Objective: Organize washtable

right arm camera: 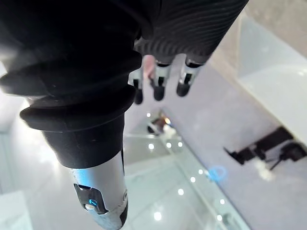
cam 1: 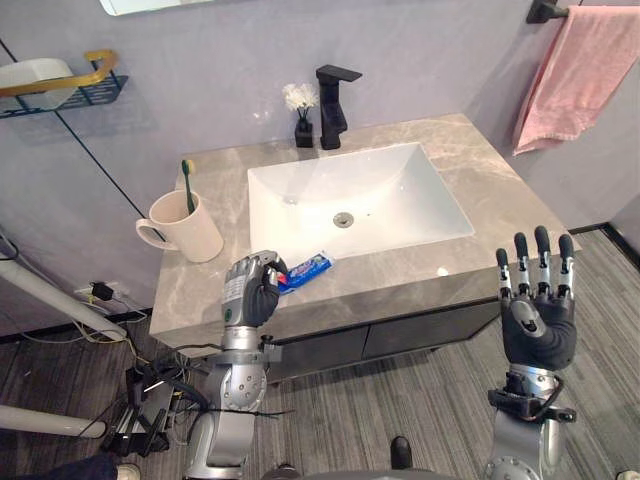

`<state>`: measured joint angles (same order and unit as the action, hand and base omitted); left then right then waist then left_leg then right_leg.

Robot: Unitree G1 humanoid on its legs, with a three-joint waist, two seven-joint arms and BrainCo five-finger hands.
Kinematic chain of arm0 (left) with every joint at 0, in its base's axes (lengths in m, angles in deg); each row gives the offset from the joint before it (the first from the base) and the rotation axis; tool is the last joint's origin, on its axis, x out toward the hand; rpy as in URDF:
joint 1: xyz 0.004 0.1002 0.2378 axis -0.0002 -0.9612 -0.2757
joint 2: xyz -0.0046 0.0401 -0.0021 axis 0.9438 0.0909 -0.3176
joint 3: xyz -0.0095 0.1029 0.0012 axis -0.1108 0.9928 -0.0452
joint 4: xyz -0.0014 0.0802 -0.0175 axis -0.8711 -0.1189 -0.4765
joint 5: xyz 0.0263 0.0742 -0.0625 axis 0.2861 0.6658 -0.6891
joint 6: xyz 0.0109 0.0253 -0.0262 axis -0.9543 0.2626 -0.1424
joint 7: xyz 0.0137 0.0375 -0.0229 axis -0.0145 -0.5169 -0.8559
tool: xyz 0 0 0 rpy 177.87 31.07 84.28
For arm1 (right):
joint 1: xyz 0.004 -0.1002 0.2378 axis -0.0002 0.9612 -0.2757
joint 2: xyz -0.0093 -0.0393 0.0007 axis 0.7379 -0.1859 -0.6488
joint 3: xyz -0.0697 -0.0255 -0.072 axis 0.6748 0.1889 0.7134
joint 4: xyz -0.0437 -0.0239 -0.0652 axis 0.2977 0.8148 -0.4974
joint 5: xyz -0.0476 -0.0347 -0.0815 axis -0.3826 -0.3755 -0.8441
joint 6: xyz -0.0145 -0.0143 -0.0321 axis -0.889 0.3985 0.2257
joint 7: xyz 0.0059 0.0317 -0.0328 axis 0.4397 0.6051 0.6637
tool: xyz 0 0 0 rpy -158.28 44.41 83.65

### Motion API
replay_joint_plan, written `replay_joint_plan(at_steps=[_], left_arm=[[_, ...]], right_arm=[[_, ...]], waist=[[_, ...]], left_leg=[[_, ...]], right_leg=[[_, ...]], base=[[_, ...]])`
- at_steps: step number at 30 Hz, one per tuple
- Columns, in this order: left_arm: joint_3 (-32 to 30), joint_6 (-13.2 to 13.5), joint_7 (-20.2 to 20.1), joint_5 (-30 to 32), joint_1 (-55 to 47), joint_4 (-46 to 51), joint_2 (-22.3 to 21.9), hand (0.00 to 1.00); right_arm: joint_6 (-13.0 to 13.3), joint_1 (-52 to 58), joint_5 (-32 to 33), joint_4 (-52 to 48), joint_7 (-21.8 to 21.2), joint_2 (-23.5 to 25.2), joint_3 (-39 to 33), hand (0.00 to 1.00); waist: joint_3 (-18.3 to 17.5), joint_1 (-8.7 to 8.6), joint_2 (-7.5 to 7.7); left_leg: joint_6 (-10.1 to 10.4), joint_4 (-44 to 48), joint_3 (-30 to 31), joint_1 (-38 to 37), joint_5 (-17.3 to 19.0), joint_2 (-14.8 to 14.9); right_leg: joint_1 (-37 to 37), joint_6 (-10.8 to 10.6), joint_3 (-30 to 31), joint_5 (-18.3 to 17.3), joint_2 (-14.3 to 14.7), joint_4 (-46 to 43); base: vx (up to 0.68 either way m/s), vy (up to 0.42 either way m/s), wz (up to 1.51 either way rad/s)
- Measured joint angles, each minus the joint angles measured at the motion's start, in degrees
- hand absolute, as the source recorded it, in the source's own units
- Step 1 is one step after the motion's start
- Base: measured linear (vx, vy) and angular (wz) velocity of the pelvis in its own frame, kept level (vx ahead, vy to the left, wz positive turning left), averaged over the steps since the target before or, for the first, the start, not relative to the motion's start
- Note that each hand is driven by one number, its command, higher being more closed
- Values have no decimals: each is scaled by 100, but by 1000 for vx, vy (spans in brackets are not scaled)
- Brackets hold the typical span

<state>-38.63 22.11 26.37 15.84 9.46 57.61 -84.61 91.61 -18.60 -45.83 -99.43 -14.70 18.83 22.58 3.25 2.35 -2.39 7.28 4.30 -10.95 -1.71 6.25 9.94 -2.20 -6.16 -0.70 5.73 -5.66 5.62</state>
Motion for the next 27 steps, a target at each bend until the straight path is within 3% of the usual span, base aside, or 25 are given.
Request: replay_joint_plan(at_steps=[1,10,14,20,24,27], left_arm=[[-1,0,0,0,2,-67,0,0],[-264,-50,-149,8,-28,-139,17,0],[-574,-374,-439,53,-89,-100,-12,0],[-672,-479,-667,127,-320,-2,-167,0],[-574,-533,-1286,-312,-550,391,-229,0],[-569,-534,-1396,-508,-552,497,-228,0]], right_arm=[[0,-36,43,0,0,-31,52,0],[-42,17,100,17,20,-96,94,0],[-273,108,99,102,10,-84,121,0],[-435,296,99,132,-119,-74,330,0],[-561,439,96,132,-120,-74,373,0],[-590,477,94,132,-120,-74,375,0]], waist=[[-1,6,0],[-50,11,24],[-109,13,-20],[-173,22,-27],[-203,15,-35],[-213,18,-49]], left_leg=[[-3,10,6,4,2,-15],[-48,69,182,117,27,-103],[-28,75,251,145,11,-105],[-30,94,299,112,13,-104],[-51,90,299,95,25,-103],[-28,91,299,96,12,-103]], right_leg=[[3,-7,-1,5,-17,0],[-1,-40,-106,25,-108,0],[13,-39,-175,25,-110,-1],[85,-38,-225,23,-114,0],[90,-38,-228,23,-116,1],[89,-38,-229,23,-116,1]], base=[[-37,20,5],[-28,5,8],[0,-12,7],[-15,-6,4],[-47,-10,-1],[0,0,0]])
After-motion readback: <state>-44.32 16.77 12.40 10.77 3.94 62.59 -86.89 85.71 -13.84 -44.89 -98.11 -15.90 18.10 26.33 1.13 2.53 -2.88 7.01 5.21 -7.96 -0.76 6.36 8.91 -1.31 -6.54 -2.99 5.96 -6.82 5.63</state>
